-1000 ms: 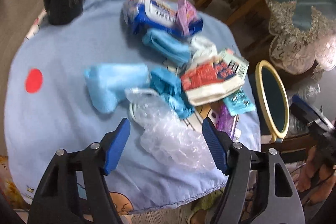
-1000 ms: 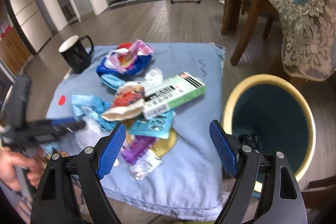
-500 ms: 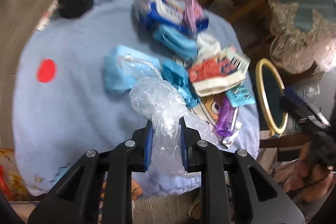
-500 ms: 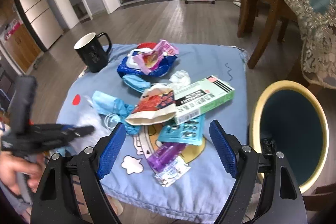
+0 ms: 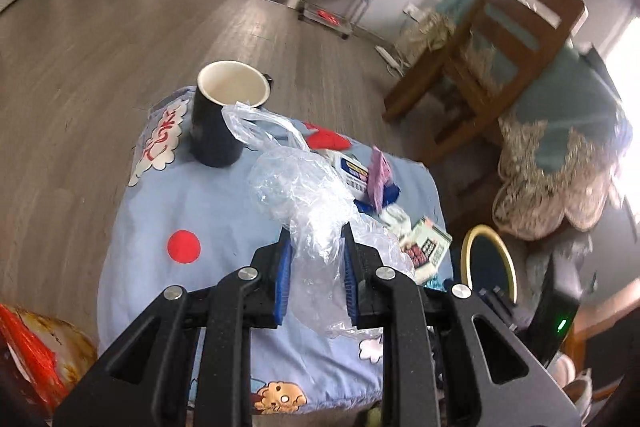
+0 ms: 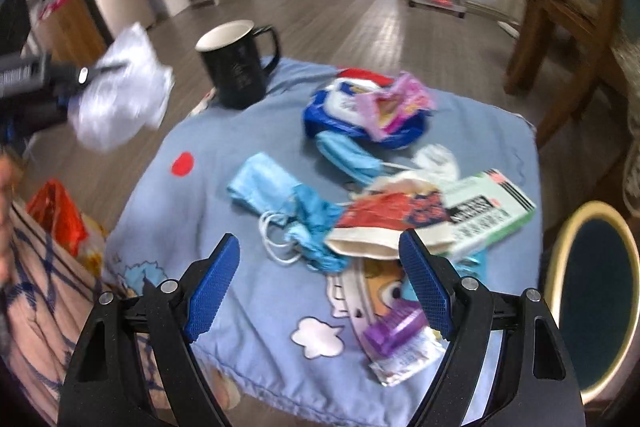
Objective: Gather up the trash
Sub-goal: 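Grasp the blue face mask with the right gripper and lift it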
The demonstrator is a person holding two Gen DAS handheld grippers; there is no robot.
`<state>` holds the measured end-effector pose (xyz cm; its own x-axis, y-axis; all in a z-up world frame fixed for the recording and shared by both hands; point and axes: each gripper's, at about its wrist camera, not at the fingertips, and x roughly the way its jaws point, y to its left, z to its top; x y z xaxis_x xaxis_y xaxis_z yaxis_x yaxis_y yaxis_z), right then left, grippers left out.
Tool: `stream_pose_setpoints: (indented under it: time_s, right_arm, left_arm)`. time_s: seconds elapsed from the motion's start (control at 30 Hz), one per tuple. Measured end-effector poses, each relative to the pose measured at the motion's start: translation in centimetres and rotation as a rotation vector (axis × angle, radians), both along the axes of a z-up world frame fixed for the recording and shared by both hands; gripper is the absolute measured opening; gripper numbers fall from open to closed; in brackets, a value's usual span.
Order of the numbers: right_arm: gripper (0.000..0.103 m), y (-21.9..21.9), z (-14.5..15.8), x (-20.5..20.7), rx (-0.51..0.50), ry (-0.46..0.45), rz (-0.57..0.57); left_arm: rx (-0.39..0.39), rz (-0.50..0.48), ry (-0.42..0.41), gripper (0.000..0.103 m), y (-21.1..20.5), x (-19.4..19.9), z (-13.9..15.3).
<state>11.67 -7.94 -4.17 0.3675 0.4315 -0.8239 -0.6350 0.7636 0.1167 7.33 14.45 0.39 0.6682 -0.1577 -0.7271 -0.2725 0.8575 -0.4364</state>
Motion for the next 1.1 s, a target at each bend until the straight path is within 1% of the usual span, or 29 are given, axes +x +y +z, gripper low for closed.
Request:
stream_pose_setpoints:
  time_s: [0.07, 0.13, 0.3, 0.43, 0.57, 0.7, 0.77, 0.83, 0.87, 0.9, 0.93, 0.97, 1.1]
  right_arm:
    - [0.082, 1.6, -0.6, -0.2, -0.027, -0.009, 0.034]
    - [0.082, 2.8, -1.0, -0.2, -0.032, -0.007, 0.051]
    - [0.08, 5.7, -1.8, 0.3, -0.015, 0.009, 0.091]
    - [0.079, 8.5, -2.7, 0.7, -0.028, 0.002, 0.132]
    - [0.075, 10.6, -3.9, 1.1, -0.051, 0.01, 0.13]
    - [0.069, 12.2, -5.4, 1.6, -0.101, 0.011, 0.11]
    - [0.062, 12.8, -6.6, 1.9, -0.144, 0.021, 0.103]
    - [0.033, 12.8, -7.5, 2.0, -0.162, 0.041, 0.098]
    - [0.027, 12.7, -7.6, 2.0, -0.16, 0.047, 0.101]
    - [0.017, 12.6, -7.6, 1.9, -0.155, 0.046, 0.106]
    - [0.012, 12.4, -7.3, 1.8, -0.133, 0.051, 0.114]
    - [0.011, 12.1, -6.9, 1.8, -0.11, 0.06, 0.118]
    - [0.01, 10.2, -4.1, 1.5, 0.019, 0.071, 0.123]
  left_arm:
    - [-0.023, 0.028, -0.01, 0.021, 0.7, 0.0, -0.3]
    - [-0.042, 0.05, -0.02, 0.021, 1.2, -0.1, -0.5]
    - [-0.041, 0.11, -0.047, 0.021, 2.2, -0.8, -0.6]
    - [-0.043, 0.177, -0.072, 0.021, 3.3, -1.5, -0.4]
    - [-0.037, 0.221, -0.091, 0.021, 4.1, -2.2, -0.1]
    - [-0.041, 0.215, -0.088, 0.021, 4.1, -2.1, -0.2]
    - [-0.045, 0.212, -0.087, 0.021, 4.1, -2.0, -0.3]
    - [-0.046, 0.214, -0.086, 0.021, 4.2, -1.9, -0.3]
    - [-0.046, 0.216, -0.087, 0.021, 4.1, -2.0, -0.3]
    - [-0.046, 0.219, -0.088, 0.021, 4.2, -2.0, -0.4]
    - [-0.046, 0.224, -0.09, 0.021, 4.3, -2.1, -0.3]
    - [-0.047, 0.228, -0.091, 0.021, 4.2, -2.0, -0.4]
    - [-0.043, 0.238, -0.095, 0.021, 4.1, -2.1, -0.3]
